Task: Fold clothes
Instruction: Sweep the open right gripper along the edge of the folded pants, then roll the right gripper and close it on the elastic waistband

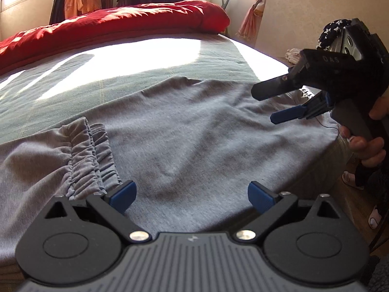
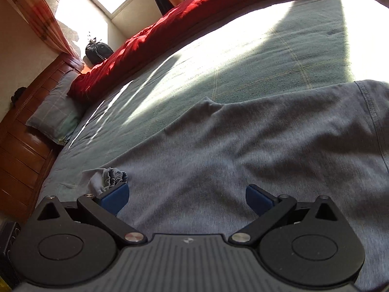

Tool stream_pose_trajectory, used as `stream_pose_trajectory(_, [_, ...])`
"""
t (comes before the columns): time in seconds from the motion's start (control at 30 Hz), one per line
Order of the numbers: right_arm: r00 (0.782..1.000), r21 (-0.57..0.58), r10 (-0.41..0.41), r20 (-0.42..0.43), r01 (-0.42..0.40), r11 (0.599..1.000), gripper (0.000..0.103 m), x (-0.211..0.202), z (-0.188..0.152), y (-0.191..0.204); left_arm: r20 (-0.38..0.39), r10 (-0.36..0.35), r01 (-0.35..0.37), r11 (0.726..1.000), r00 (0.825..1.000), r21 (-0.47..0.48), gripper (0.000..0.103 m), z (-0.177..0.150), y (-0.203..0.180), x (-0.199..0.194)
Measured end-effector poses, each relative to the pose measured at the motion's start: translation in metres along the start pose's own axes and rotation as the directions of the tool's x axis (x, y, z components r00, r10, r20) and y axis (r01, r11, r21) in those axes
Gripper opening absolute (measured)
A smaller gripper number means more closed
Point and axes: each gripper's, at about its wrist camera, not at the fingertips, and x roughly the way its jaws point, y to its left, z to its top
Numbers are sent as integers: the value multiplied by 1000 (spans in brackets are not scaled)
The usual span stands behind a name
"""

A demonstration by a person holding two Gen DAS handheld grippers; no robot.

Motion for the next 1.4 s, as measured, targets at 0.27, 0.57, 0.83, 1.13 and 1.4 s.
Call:
stream_pose_trajectory(0.27, [997, -2, -3, 71, 3, 1000, 103, -31, -19, -10, 41, 34, -34, 999, 999, -7, 98, 4, -3, -19])
stream_pose_trajectory(0.57, [931, 153, -153, 333, 107, 982, 103, -136, -26, -76, 56, 10, -10, 1000, 998, 1, 98, 12, -11, -18])
stream_pose_trajectory(0.83, [920, 349, -210, 332, 87, 933, 103, -150, -57, -150, 29, -19, 19, 1000, 999, 0, 98, 19, -24, -5])
stream_pose_trajectory(1.13, [936, 430, -89, 341, -71, 900, 103, -110, -56, -191, -12, 10, -10, 1000, 1000, 12, 98, 21, -32, 4])
stream_pose_trajectory(1.4, [920, 449, -56, 387, -134, 884, 103, -98, -40, -208, -26, 13, -12, 1000, 1000, 23, 98, 21, -35, 10])
